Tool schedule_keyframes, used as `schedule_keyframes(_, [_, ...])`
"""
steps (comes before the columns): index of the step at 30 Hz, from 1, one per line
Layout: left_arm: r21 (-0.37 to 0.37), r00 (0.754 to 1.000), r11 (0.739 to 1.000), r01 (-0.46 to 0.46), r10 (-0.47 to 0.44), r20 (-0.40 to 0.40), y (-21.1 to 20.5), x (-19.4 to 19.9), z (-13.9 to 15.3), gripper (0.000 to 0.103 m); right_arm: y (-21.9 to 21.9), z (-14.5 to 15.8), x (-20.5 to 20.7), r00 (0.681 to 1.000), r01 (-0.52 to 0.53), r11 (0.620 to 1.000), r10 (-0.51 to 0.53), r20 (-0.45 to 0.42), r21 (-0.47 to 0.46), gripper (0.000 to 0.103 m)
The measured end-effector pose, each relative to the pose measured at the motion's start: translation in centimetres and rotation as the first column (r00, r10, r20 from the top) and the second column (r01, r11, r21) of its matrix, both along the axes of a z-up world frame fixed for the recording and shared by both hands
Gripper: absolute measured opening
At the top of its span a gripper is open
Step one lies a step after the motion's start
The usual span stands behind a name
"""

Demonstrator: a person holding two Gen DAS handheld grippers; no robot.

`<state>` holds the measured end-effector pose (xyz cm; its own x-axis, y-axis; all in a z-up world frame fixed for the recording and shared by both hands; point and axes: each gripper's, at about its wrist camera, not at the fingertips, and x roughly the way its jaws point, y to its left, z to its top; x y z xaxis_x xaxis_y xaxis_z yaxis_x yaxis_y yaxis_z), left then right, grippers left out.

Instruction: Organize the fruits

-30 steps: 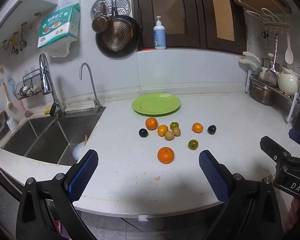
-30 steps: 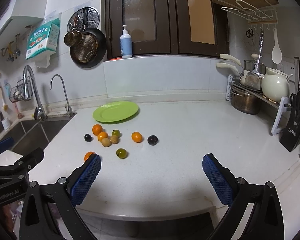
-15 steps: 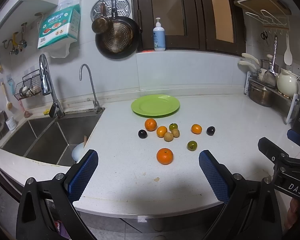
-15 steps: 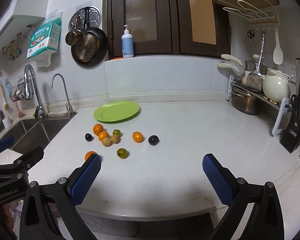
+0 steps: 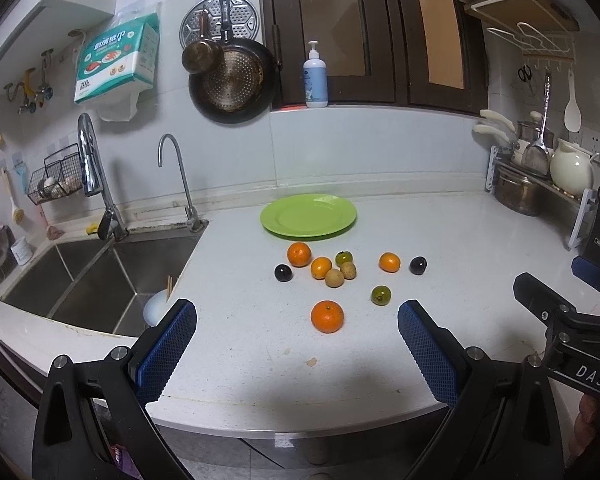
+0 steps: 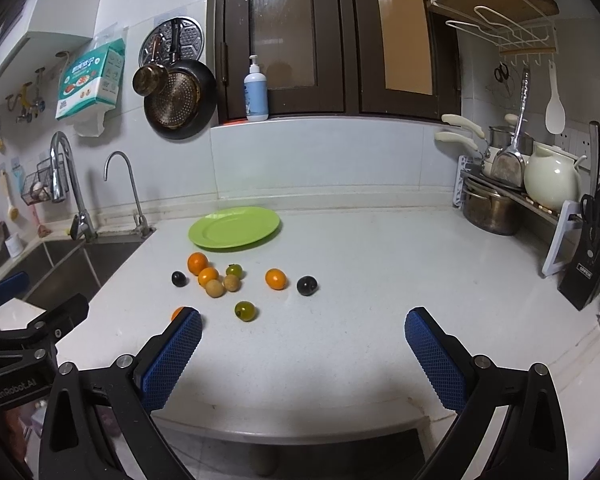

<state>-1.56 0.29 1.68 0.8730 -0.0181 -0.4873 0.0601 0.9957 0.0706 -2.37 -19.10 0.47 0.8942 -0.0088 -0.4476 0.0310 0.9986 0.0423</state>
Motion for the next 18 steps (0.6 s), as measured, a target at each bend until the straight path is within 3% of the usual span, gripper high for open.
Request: schedule_keyframes(18, [-0.006,1.0,1.0,0.012,-0.012,0.0,-0.11,0.21,-0.11,0.103,0.43,-0.28,0.84,0.999,-0.03,1.0,0.03,-0.016,0.004,0.102])
